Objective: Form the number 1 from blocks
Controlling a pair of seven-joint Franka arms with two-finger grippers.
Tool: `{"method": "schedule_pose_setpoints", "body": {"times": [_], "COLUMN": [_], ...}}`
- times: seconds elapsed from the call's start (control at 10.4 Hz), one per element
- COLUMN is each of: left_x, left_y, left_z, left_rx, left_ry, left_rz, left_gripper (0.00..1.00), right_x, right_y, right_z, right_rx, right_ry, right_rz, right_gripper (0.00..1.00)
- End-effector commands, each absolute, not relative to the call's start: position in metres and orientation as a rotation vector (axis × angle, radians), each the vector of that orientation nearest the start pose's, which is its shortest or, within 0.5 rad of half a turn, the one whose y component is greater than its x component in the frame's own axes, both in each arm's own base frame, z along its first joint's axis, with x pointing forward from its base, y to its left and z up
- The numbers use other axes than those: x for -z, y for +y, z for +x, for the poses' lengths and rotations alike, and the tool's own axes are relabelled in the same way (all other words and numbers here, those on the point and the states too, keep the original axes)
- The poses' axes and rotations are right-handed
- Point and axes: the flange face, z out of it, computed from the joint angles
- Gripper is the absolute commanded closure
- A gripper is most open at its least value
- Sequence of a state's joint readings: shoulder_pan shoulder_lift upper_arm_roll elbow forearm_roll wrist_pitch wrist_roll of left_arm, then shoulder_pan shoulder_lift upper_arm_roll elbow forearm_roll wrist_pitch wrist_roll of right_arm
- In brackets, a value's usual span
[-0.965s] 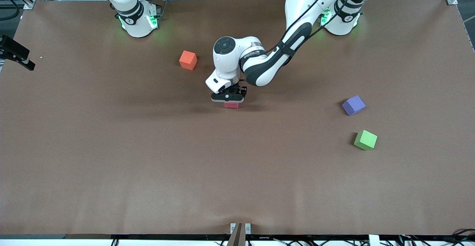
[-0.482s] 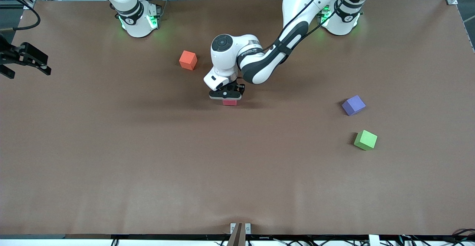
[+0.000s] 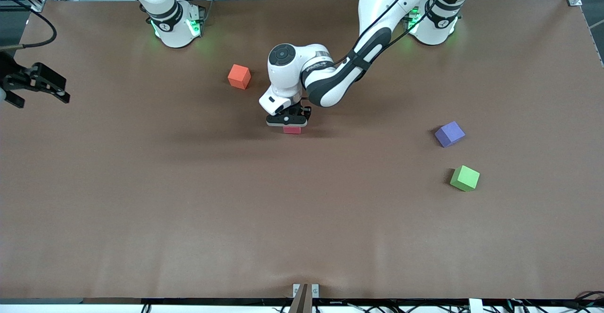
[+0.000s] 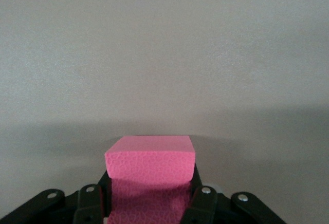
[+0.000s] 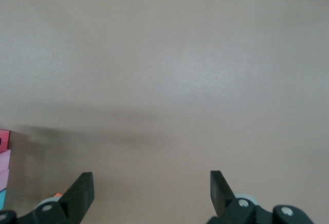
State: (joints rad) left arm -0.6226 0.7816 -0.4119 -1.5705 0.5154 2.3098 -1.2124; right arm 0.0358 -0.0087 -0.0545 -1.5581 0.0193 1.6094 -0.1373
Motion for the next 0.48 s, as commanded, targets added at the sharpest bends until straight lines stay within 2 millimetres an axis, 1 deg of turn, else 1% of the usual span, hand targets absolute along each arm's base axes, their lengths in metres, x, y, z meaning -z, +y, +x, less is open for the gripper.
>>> {"method": "schedule_pose_setpoints", "body": {"times": [0.0, 0.1, 0.19, 0.29, 0.39], "left_x": [-0.210, -0.210, -0.210, -0.213, -0.220], "left_y": [-0.581, -0.581, -0.581, -0.581, -0.581], "left_z": [0.394, 0.394, 0.394, 0.396, 0.401], "left_rx": [0.209, 0.209, 0.209, 0.214, 0.228], "left_ry": [0.044, 0.020, 0.020, 0.014, 0.002], "left_rz": [-3.116, -3.117, -3.117, -3.120, -3.128], "left_gripper": [0.00, 0.00, 0.00, 0.00, 0.00], "right_x": [-0.636, -0.635, -0.629, -0.630, -0.632], "right_y": [-0.011, -0.011, -0.011, -0.012, -0.012], "right_z": [0.557, 0.555, 0.554, 0.552, 0.550], "right_rx": [0.089, 0.071, 0.050, 0.045, 0.040], "right_ry": [-0.157, -0.160, -0.159, -0.155, -0.153], "right_rz": [-3.070, -3.069, -3.067, -3.067, -3.065], "right_gripper": [0.00, 0.00, 0.00, 0.00, 0.00]}}
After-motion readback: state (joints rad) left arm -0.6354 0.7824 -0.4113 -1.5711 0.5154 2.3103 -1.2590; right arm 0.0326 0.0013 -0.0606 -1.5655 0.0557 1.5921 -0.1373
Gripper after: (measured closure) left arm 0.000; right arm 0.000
